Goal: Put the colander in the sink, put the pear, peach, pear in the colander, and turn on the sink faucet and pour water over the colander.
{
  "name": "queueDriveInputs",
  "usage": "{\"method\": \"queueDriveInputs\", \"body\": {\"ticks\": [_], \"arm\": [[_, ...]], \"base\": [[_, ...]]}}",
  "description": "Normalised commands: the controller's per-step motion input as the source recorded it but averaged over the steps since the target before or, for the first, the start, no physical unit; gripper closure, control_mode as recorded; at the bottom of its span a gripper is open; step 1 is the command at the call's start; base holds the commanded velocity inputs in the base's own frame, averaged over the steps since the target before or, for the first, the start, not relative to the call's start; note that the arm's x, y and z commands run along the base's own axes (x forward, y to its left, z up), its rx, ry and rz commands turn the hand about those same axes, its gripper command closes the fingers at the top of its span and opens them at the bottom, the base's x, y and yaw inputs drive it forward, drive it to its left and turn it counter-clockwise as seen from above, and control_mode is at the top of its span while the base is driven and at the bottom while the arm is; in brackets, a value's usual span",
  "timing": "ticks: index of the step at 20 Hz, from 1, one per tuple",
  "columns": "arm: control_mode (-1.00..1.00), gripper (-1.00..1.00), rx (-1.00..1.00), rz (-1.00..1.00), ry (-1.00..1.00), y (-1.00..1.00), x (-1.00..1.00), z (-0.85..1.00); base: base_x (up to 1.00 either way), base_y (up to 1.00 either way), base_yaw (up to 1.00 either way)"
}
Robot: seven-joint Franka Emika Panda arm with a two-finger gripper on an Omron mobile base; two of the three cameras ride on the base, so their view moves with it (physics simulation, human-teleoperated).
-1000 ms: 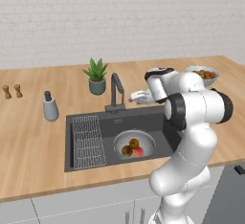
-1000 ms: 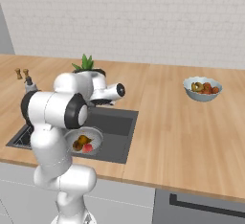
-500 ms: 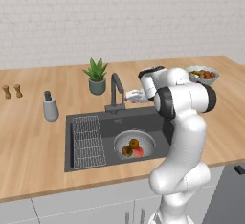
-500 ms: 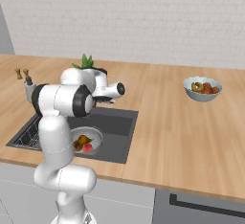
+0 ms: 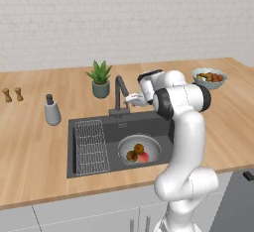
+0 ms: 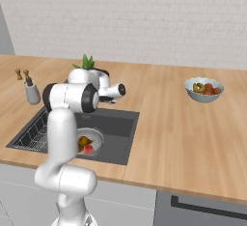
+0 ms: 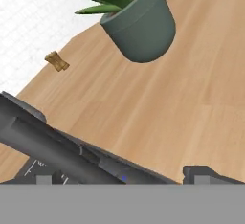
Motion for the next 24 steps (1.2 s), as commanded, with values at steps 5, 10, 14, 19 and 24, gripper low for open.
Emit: {"method": "queueDriveInputs", "body": {"ticks": [5, 10, 14, 19, 24], "arm": [[-1.00, -1.00, 0.00, 0.00, 0.00, 0.05, 0.34, -0.27], [-1.00, -1.00, 0.00, 0.00, 0.00, 0.11, 0.28, -0.22], [-1.00, 1.00, 0.00, -0.02, -0.01, 0.06, 0.01, -0.20], [-1.00, 1.00, 0.00, -0.09, -0.04, -0.03, 0.00, -0.19], [-1.00, 1.00, 0.00, -0.13, -0.04, -0.29, 0.00, -0.07]], "base": [[0.00, 0.00, 0.00], [0.00, 0.00, 0.00], [0.00, 0.00, 0.00], [0.00, 0.00, 0.00], [0.00, 0.00, 0.00]]}}
